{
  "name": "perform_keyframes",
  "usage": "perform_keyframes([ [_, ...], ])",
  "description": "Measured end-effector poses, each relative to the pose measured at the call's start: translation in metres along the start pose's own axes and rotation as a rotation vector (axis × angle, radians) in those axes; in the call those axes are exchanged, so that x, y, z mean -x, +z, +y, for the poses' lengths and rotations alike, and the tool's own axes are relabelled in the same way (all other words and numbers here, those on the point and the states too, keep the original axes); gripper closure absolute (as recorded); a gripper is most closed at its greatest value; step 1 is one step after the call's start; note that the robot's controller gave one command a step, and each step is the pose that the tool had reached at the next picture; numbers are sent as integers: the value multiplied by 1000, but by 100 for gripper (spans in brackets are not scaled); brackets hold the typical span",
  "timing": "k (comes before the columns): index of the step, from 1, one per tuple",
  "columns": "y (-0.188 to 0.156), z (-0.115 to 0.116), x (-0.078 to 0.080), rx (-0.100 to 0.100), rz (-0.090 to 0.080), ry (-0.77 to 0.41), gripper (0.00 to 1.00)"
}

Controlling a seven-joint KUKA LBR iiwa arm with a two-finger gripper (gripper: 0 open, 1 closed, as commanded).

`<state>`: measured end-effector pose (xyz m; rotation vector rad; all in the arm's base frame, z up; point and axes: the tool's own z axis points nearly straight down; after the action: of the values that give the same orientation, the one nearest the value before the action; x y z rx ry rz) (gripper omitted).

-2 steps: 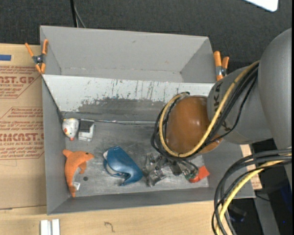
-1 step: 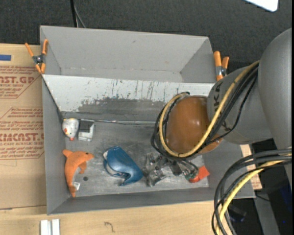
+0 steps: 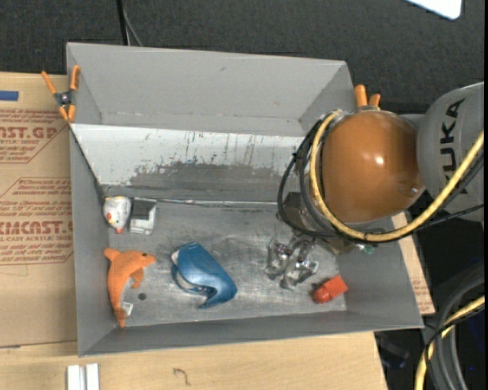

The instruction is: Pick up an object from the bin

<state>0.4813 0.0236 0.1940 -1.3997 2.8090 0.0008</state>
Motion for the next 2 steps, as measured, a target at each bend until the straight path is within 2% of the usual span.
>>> perform_keyframes([
  [1, 1, 0, 0, 2, 1, 0, 100],
  [2, 17, -10, 11, -5, -2, 23, 100],
])
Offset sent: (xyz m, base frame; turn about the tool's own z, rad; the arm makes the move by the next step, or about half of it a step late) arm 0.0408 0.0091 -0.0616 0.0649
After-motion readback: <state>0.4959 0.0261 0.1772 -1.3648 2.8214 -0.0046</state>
